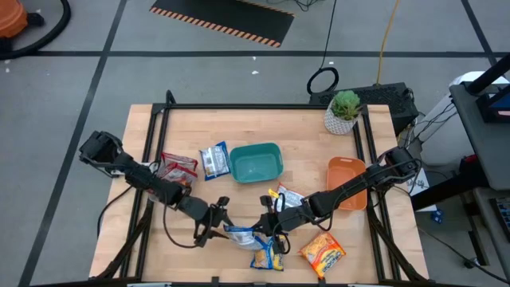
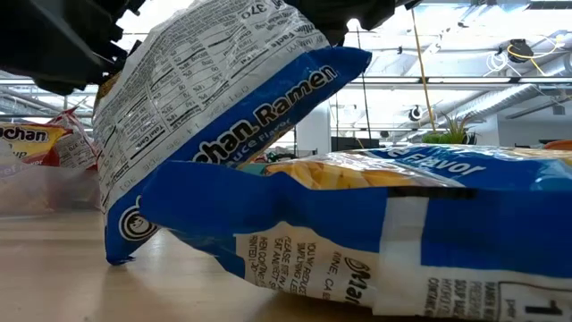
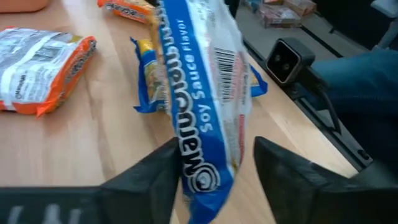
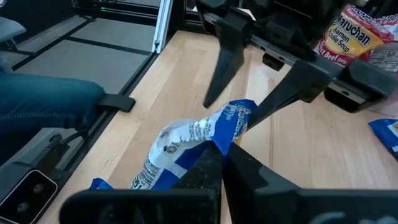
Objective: Sort Maruchan noodles
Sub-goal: Put the middle blue noodle pack into the orange bin
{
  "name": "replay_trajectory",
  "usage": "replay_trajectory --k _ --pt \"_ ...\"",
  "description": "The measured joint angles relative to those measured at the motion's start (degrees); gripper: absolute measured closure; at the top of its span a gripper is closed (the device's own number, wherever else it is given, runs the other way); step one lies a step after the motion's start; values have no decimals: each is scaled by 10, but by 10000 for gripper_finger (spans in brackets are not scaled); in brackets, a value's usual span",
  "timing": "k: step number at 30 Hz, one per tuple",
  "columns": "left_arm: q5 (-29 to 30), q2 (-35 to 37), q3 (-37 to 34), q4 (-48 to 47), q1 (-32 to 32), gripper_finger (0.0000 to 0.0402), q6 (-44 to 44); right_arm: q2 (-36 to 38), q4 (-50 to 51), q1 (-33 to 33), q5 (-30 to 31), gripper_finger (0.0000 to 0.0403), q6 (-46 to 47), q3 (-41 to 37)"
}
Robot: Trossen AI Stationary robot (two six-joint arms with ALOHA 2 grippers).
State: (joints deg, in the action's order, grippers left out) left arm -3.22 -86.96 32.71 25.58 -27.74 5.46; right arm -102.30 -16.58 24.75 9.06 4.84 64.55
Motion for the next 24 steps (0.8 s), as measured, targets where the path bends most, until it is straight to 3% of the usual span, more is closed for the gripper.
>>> replay_trajectory --k 5,10,17,24 --pt "0 0 0 -1 12 271 11 0 0 0 0 403 0 0" --pt "0 0 0 -1 15 315 13 0 -2 0 1 403 1 0" --pt "0 1 1 -2 15 322 18 3 2 0 1 391 59 0" --pt "3 30 1 -18 13 323 28 39 35 2 65 326 149 -1"
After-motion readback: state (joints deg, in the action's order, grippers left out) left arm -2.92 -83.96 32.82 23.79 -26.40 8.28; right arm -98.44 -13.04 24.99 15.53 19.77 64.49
